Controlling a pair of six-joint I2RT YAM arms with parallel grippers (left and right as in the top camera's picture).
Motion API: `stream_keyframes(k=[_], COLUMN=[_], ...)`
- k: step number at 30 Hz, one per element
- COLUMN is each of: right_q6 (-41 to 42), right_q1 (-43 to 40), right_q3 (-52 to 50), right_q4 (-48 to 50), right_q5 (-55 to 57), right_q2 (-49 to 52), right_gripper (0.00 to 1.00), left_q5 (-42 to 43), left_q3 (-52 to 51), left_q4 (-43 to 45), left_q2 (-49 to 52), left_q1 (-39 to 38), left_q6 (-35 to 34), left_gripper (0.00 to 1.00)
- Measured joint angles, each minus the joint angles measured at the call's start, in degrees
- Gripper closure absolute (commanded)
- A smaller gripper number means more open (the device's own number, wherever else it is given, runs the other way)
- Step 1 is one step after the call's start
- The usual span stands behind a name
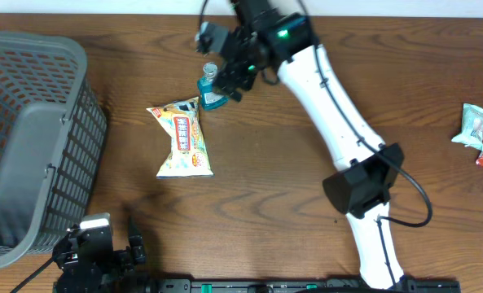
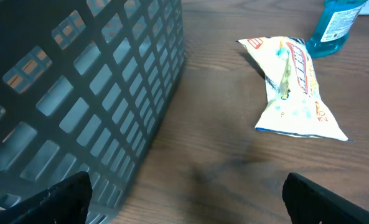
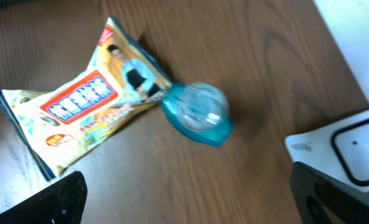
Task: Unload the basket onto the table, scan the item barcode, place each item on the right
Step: 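Hold the Listerine bottle's label up against the white scanner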
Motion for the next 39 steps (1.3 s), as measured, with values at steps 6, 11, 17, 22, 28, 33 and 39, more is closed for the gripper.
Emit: stream_keyframes(k=[6,11,17,22,28,33,39], right_q6=[-3.82,-5.73,-6.36,-6.56,-5.99,-3.65,-2.1], right_q1=[-2.8,-2.23,-2.14,-2.05,-0.46,0.72,0.81], right_q3=[0.0,0.0,0.0,0.0,0.0,0.07,0.5], right_q4=[0.42,2.43,5.09,7.21,11.87,15.85,16.85], right_q5=[-6.14,-8.09,-10.21,-11.56,-11.78,-11.91,-12.04], right_q2=[2.32,5.05,8.26,11.04,12.2,13.57,15.37], right_gripper=[0.01,0.01,0.01,0.01,0.01,0.04,0.09], left_q5=[0.0,0.0,0.02,0.0,0.02,0.0,0.0], left_q3=[0.0,0.0,0.0,0.0,0.0,0.0,0.0], left_q4=[0.0,0.02,0.0,0.02,0.0,0.0,0.02], left_q2=[0.0,0.0,0.0,0.0,0.0,0.0,0.0], left_q1=[0.0,0.0,0.0,0.0,0.0,0.0,0.0], left_q6=[0.0,0.0,0.0,0.0,0.0,0.0,0.0], left_gripper=[0.02,0.02,0.02,0.02,0.02,0.02,0.02])
